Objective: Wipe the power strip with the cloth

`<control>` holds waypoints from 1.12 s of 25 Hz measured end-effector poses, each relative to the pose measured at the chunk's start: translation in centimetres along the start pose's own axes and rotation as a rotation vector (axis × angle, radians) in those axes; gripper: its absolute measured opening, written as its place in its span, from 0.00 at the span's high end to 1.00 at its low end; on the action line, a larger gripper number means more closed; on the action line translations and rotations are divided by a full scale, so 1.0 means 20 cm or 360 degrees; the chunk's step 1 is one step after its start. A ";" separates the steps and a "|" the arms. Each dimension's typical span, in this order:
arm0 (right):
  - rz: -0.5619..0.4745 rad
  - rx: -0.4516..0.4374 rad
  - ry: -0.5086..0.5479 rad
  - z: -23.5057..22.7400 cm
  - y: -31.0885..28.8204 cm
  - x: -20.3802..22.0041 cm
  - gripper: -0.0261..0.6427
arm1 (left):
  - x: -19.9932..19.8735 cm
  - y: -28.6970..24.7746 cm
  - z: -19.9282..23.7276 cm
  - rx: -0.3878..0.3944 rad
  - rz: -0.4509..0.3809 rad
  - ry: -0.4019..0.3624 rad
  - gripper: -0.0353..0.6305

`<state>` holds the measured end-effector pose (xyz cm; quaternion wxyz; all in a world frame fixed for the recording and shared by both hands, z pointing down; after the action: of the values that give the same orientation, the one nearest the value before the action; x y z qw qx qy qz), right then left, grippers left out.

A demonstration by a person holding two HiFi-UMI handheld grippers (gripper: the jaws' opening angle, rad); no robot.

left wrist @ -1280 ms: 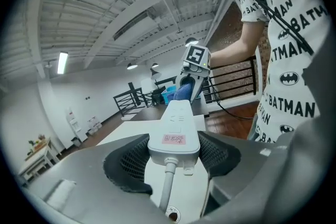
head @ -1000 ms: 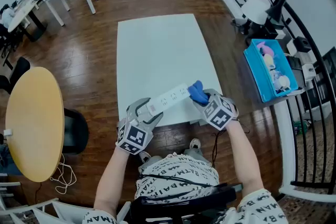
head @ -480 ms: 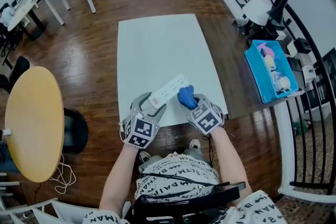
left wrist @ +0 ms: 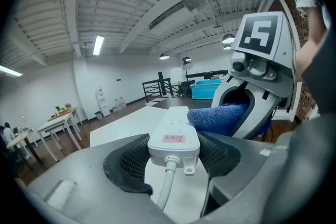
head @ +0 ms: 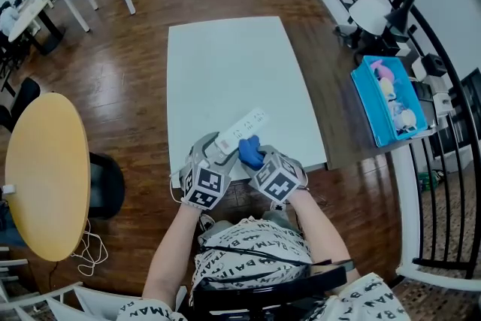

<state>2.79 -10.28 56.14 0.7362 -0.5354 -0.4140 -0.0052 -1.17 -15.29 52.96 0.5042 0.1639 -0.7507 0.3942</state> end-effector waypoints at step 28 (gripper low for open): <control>0.0219 0.0178 -0.0436 -0.26 0.12 0.68 0.77 | 0.64 -0.31 -0.21 0.0566 0.0242 -0.0005 0.52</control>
<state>16.02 -7.47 62.12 0.7001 -0.5164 -0.4725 0.1413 -0.20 -14.07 67.72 0.4349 0.1940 -0.6801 0.5574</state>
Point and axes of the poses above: the fingertips, and each gripper's own axes: y backward along the fingers, z to its left, x out of its underside, the point moved 1 cm from there along y, backward along the fingers
